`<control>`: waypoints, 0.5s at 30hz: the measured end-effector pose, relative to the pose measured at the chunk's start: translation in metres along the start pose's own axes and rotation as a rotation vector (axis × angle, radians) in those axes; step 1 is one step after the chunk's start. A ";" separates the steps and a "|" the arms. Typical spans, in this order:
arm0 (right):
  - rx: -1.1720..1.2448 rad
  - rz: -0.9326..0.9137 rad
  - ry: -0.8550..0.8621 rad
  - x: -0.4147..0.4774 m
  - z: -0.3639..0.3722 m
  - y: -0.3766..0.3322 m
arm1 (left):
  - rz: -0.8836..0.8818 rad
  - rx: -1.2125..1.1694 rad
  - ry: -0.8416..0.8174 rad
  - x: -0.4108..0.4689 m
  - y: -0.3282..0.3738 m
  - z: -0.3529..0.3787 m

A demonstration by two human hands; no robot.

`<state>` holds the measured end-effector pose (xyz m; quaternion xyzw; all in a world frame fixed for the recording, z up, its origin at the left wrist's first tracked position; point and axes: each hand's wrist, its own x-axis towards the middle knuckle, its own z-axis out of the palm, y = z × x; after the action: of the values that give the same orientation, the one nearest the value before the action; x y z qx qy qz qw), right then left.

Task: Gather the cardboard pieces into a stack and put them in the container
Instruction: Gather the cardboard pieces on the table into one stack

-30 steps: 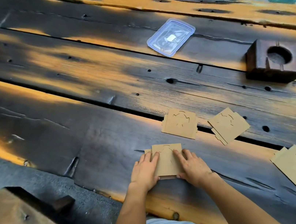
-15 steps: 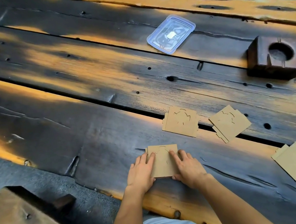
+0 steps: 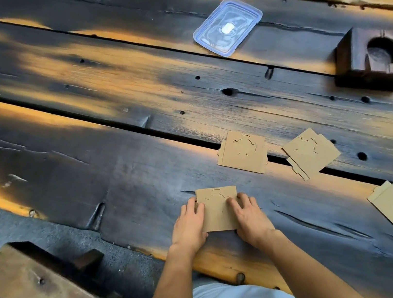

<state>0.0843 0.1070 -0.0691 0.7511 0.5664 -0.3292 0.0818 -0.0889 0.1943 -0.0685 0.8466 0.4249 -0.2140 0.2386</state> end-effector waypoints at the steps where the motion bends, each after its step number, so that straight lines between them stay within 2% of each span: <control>1: 0.014 0.001 0.003 0.001 0.000 0.000 | 0.001 -0.009 -0.002 0.000 -0.001 -0.001; 15: 0.103 0.108 0.025 -0.019 0.013 0.014 | 0.168 0.071 -0.034 0.015 0.010 -0.005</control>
<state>0.0891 0.0809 -0.0714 0.7878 0.5085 -0.3435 0.0534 -0.0711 0.2010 -0.0708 0.8836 0.3403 -0.2223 0.2326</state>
